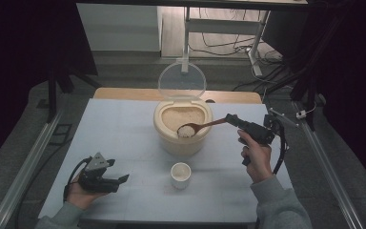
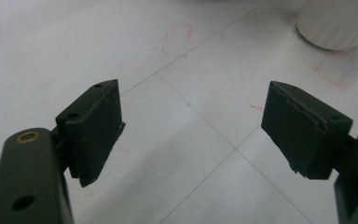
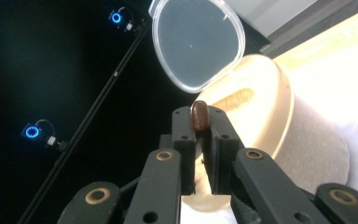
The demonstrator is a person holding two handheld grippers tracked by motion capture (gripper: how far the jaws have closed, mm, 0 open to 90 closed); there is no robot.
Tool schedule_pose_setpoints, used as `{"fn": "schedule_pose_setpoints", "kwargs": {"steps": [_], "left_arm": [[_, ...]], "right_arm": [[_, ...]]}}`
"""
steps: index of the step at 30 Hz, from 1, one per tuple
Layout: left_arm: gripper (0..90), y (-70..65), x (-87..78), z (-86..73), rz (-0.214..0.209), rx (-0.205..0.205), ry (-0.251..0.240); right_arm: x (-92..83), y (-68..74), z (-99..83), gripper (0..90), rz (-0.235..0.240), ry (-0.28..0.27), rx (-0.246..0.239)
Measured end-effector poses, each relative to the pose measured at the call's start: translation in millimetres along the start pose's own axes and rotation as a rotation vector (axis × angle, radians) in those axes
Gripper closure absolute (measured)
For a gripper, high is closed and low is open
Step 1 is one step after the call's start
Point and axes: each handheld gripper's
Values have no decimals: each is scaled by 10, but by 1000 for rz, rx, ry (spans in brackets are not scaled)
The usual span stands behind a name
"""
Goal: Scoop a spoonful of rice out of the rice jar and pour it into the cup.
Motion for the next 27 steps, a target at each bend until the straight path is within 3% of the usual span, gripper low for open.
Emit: {"fn": "schedule_pose_setpoints", "kwargs": {"steps": [16,27], "left_arm": [[200,-7,-2,0,0,2,2],[200,-9,9,0,2,5,8]], "right_arm": [[-108,103,-284,835,44,129,-24],[-114,67,-389,834,-1,210,-67]]}}
Point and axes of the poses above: each handheld gripper's, and its own axes: x roughly forward along the jaws, z roughly out of its top, y roughly to its left, and after that the axes turned 15 degrees about -x, right-handed
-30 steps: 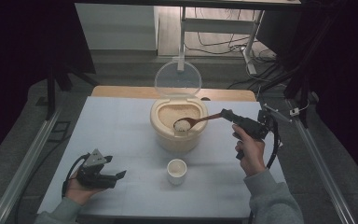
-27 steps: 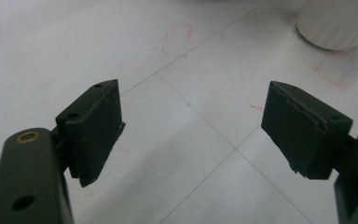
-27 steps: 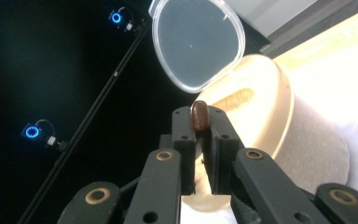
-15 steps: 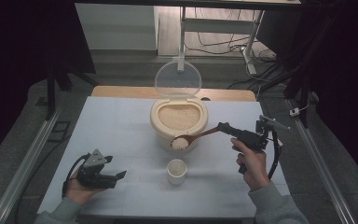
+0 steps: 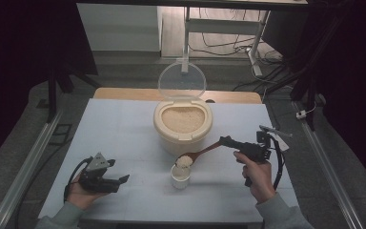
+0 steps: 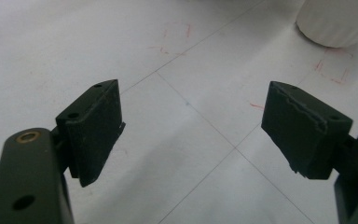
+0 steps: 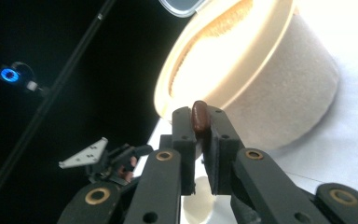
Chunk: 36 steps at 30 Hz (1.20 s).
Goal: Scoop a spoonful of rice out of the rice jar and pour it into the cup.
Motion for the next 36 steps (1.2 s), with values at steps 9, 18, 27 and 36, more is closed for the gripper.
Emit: {"fn": "schedule_pose_setpoints", "kwargs": {"steps": [9,18,27,36], "left_arm": [[200,2,2,-2,0,1,1],[200,2,4,-4,0,2,2],[200,2,6,-4,1,2,2],[200,1,10,-3,4,4,4]], "right_arm": [[102,8,-19,834,-44,54,-48],[149,66,-1,834,-72,79,-105],[145,112,2,834,-83,86,-166],[103,242,27,834,-77,64,-313]]}}
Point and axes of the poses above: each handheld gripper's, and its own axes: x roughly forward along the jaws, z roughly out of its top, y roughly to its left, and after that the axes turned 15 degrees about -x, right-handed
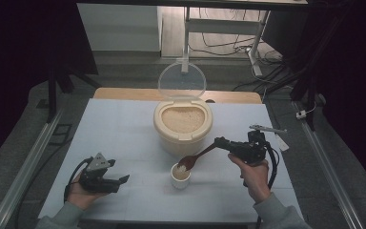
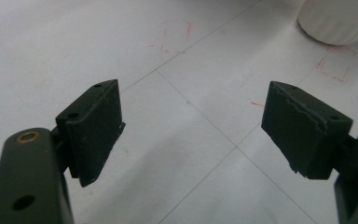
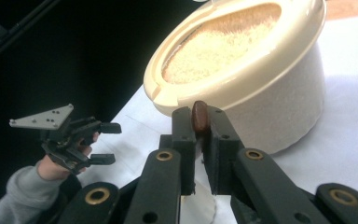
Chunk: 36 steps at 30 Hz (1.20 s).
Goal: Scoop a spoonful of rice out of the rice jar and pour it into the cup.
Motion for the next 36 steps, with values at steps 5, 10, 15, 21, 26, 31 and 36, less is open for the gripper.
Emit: {"fn": "schedule_pose_setpoints", "kwargs": {"steps": [5,10,15,21,26,31,36], "left_arm": [[200,0,-3,0,-1,-1,-2],[200,5,-3,0,-1,-3,-3],[200,2,-2,0,0,-2,-4],[200,1,-3,0,0,-3,-4],[200,11,-7,0,-1,-4,-4],[200,11,-8,-4,1,-6,-6],[200,22,-11,-7,3,-12,-5]], "right_arm": [[-10,35,23,834,-4,-3,-35],[-12,9,1,834,-2,-11,-27],[-22,56,16,834,-1,-17,-71],[-34,205,91,834,-20,0,-185],[-39,141,71,834,-9,-17,-141],[-90,45,27,834,9,-49,-93],[-223,-31,4,834,21,-84,-74]]}}
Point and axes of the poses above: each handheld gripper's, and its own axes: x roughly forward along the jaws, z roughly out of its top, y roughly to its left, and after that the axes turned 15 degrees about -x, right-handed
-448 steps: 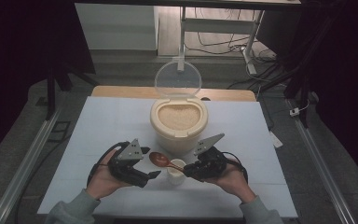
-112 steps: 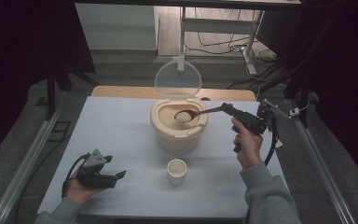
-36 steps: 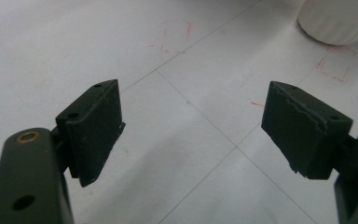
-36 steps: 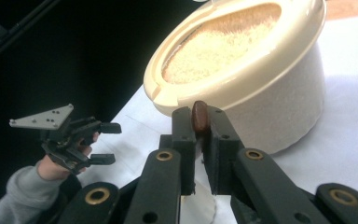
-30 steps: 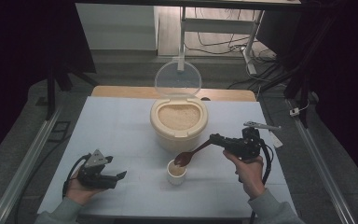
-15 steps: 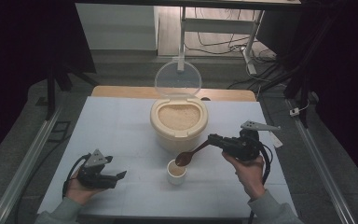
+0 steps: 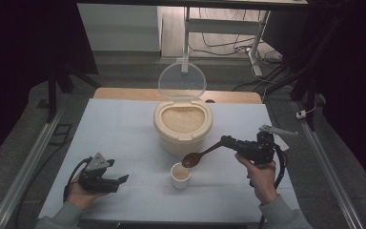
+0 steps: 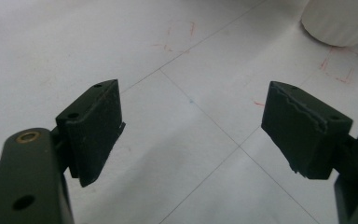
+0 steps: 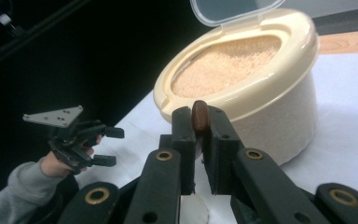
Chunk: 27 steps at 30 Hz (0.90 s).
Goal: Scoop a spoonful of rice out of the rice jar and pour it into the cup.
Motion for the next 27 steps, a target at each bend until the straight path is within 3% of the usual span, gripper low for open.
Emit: {"fn": "schedule_pose_setpoints", "kwargs": {"steps": [12,27], "left_arm": [[200,-3,-1,-2,4,-5,0],[200,0,0,-5,1,-5,-1]], "right_arm": [[-368,-173,-69,833,-62,-20,9],[-428,-179,-70,833,-91,3,-21]]}}
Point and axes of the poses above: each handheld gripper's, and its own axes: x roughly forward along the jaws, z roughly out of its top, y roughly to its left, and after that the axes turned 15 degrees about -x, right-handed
